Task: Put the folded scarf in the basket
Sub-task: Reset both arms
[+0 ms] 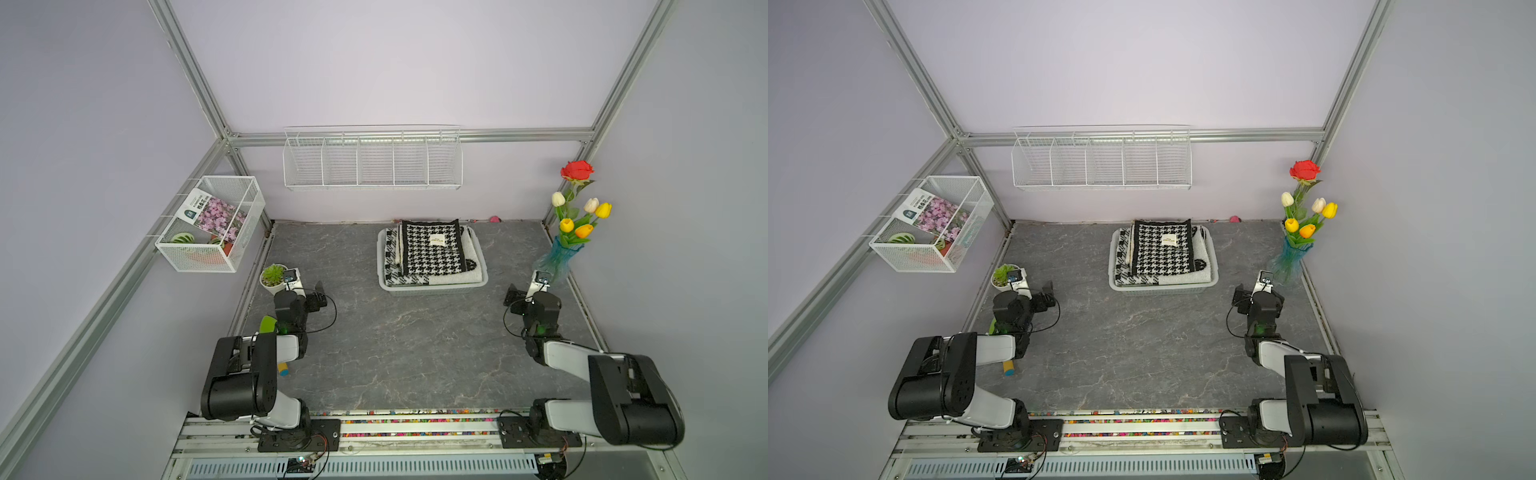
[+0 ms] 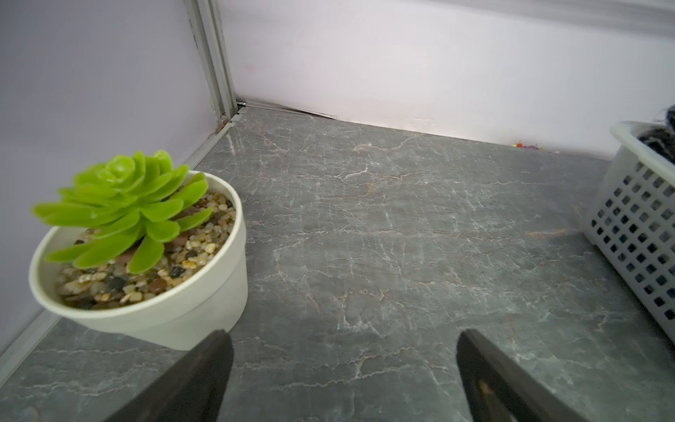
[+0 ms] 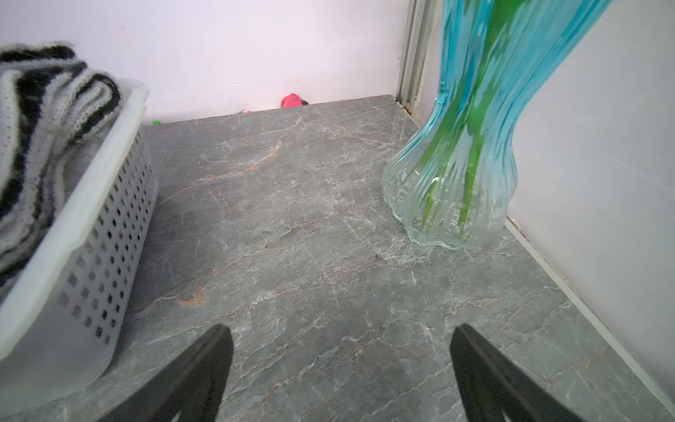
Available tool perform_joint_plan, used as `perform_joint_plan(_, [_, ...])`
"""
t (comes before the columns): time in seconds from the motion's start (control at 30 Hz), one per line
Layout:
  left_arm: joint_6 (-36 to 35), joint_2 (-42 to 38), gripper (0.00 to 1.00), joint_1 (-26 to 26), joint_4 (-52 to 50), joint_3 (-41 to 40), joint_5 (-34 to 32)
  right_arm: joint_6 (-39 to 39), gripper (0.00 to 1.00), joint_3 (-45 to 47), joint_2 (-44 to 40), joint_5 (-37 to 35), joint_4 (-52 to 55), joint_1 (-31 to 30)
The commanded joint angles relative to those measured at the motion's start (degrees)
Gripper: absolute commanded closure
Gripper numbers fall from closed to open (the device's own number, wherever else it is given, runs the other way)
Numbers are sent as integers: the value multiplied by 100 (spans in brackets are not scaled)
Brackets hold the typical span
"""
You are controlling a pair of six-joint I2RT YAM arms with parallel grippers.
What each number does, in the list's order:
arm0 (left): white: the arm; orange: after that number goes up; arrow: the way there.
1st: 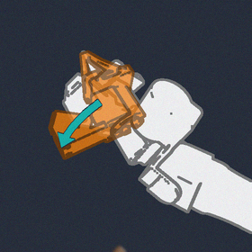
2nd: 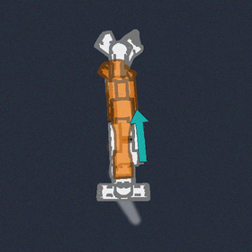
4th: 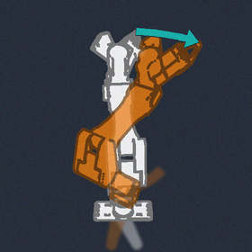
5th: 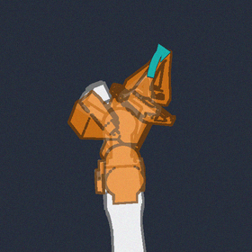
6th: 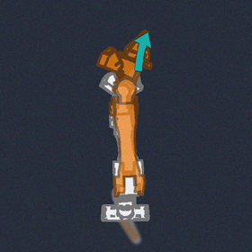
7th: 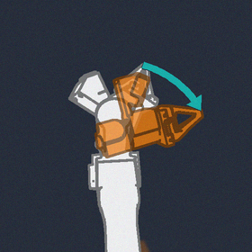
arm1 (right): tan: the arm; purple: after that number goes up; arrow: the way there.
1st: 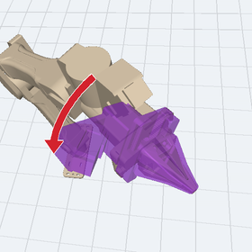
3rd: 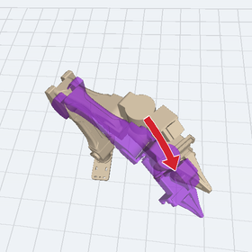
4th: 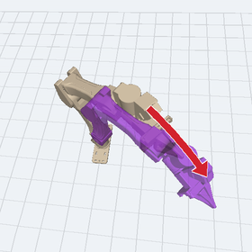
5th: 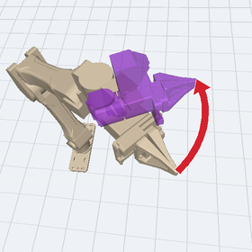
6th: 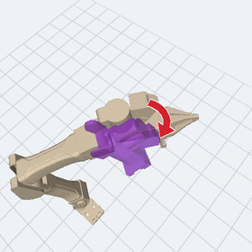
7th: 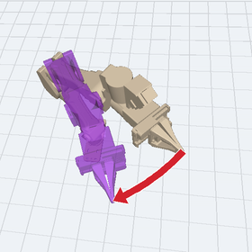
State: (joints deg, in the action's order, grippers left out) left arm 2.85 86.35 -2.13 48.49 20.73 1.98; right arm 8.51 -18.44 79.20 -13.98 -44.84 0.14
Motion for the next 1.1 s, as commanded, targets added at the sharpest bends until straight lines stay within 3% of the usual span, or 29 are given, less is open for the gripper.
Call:
perform_joint_plan(0.0, [-96,-10,0,-34,132,91,159,-110,2,124,324,191,-896,23])
perform_joint_plan(0.1, [-82,-14,0,-33,131,87,161,-205,2,-218,242,422,-30,20])
perform_joint_plan(0.2, [-101,-14,0,-33,142,82,158,-566,2,-296,993,982,-812,-30])
perform_joint_plan(0.23, [-94,-14,0,-40,139,88,162,-597,2,-234,1001,861,-975,-96])
perform_joint_plan(0.3, [-84,-15,0,-33,137,83,169,-518,2,-505,707,753,90,-97])
perform_joint_plan(0.4, [-83,-13,0,-33,137,81,163,-607,2,-300,963,763,-748,-122])
perform_joint_plan(0.53, [-91,-15,0,-33,140,81,163,-543,2,-472,728,727,-31,-124])
perform_joint_plan(1.07, [-81,-16,0,-37,135,85,164,-538,2,-477,748,707,-68,-133])
